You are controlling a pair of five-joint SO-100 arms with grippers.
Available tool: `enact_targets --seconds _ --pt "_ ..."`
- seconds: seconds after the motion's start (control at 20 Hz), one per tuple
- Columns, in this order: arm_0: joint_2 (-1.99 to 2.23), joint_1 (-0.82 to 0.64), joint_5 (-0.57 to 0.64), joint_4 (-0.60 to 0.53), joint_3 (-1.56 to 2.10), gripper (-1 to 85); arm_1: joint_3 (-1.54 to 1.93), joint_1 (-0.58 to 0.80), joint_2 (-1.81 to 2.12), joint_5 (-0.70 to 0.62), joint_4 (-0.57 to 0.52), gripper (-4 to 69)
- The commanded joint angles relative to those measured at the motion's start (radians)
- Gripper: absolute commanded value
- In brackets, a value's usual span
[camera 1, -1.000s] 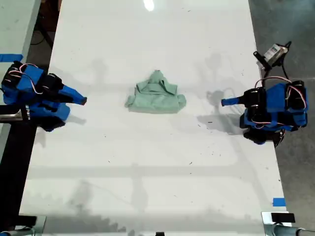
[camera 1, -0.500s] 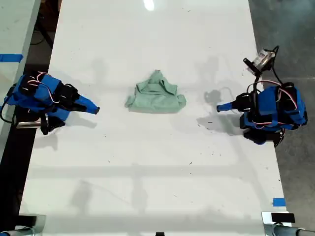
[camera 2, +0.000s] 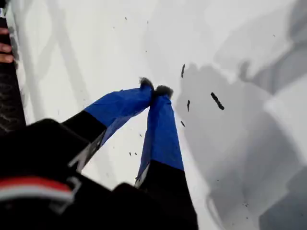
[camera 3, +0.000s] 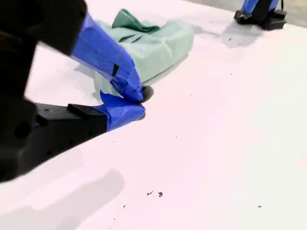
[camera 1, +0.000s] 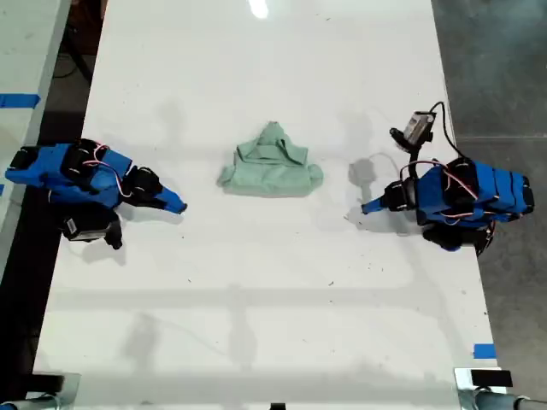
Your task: Fold t shirt
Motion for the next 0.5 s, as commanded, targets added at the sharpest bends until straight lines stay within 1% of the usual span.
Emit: enact_targets --seconds 0.0,0.2,0.45 --pt "0.008 -0.023 -0.012 -0.008 0.032 -0.2 0.044 -0.009 0.003 0.017 -0.034 1.6" --pt "0.008 -0.020 -0.014 -0.006 0.040 -0.2 0.048 -0.002 0.003 0.017 0.002 1.6" --pt "0.008 -0.023 -0.006 -0.003 -0.011 -0.2 0.028 -0.009 0.003 0.072 0.028 1.6"
